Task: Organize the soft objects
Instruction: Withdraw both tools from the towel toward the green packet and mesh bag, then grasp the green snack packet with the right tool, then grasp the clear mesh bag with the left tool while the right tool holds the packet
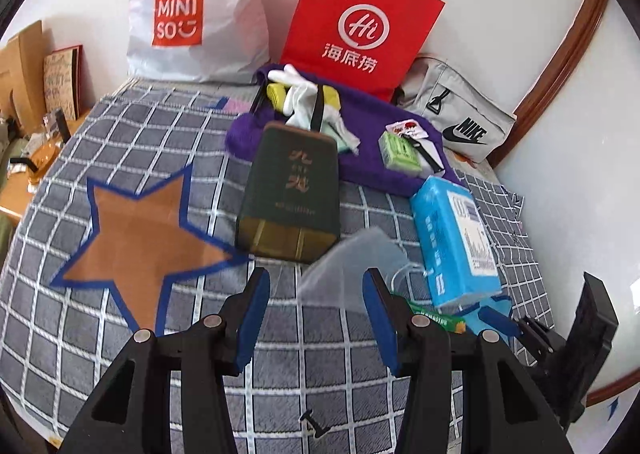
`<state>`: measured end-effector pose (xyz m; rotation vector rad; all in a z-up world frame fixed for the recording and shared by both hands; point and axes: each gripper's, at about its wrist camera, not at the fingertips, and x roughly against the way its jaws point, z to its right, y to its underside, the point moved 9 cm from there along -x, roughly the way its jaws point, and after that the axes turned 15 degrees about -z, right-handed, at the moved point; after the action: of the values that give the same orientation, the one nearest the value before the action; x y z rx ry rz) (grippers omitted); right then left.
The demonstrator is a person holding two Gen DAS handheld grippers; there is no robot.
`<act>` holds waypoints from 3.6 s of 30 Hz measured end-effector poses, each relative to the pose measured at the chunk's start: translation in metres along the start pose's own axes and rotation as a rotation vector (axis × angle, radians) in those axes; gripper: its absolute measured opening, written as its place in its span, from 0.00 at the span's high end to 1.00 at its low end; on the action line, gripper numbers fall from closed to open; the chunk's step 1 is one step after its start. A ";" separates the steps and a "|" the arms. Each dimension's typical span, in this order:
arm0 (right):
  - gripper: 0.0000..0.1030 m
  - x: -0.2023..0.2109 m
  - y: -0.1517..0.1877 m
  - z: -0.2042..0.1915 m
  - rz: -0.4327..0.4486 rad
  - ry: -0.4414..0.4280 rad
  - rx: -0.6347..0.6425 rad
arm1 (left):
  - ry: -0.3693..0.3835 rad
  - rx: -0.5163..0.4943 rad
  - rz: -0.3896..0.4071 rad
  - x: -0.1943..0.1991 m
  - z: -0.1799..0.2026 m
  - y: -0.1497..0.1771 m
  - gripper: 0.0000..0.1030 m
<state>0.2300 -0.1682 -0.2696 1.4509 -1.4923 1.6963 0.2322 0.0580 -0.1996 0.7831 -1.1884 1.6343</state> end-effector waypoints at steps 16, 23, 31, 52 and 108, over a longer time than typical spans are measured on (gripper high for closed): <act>0.44 -0.044 0.003 -0.013 -0.088 -0.025 0.079 | 0.035 -0.011 -0.050 -0.019 -0.003 0.020 0.55; 0.44 -0.035 0.027 -0.050 -0.147 -0.070 0.168 | 0.059 0.014 -0.058 -0.020 -0.014 0.025 0.55; 0.42 -0.052 0.024 -0.076 -0.108 0.081 0.288 | 0.039 0.037 -0.063 -0.023 -0.024 0.030 0.55; 0.74 -0.005 0.057 0.016 -0.025 0.096 -0.095 | -0.027 -0.083 -0.106 -0.089 0.022 0.004 0.47; 0.72 -0.015 0.059 0.030 0.015 -0.005 -0.150 | -0.272 -0.227 -0.063 -0.125 0.076 0.012 0.31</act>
<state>0.1975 -0.2096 -0.3124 1.3698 -1.6003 1.5544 0.2639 -0.0544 -0.2891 0.9065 -1.4951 1.3415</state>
